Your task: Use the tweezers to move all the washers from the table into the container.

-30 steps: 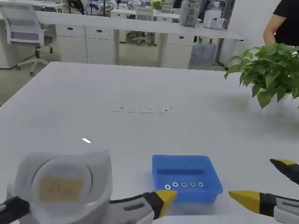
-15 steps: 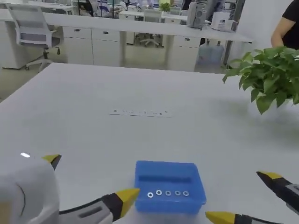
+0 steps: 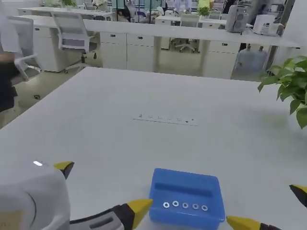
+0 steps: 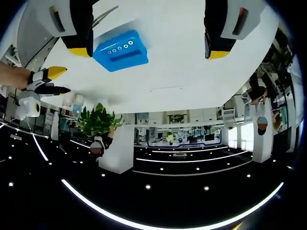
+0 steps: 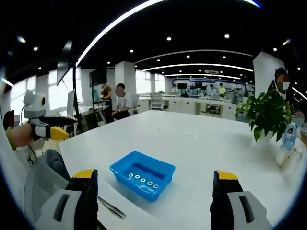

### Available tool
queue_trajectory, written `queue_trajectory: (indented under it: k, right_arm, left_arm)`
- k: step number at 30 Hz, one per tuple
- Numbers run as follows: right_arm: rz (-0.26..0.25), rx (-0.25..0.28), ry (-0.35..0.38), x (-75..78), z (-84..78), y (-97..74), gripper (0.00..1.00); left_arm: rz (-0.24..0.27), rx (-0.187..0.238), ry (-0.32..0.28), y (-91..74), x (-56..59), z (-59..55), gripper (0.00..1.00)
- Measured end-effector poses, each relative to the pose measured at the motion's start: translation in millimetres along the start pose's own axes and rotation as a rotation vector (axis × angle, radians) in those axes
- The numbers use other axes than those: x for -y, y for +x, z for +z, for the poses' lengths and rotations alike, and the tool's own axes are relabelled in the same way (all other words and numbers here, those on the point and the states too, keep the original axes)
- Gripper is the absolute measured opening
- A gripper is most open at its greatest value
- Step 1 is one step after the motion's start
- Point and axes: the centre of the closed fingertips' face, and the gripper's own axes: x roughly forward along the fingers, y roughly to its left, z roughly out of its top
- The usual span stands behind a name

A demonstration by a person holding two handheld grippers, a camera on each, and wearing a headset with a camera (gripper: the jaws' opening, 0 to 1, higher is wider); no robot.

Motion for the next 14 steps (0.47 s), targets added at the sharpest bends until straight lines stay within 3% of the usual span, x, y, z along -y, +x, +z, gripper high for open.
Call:
queue_trajectory:
  k: [7, 14]
  right_arm:
    - [-0.034, -0.017, 0.071, 11.0, -13.2, -0.9, 0.99]
    - [-0.063, -0.005, 0.067, 13.5, -12.9, 1.0, 0.99]
  left_arm:
    - [0.023, -0.013, -0.028, -5.8, 0.0, -4.5, 0.99]
    - [0.02, -0.022, -0.034, -9.7, 2.0, -11.4, 0.99]
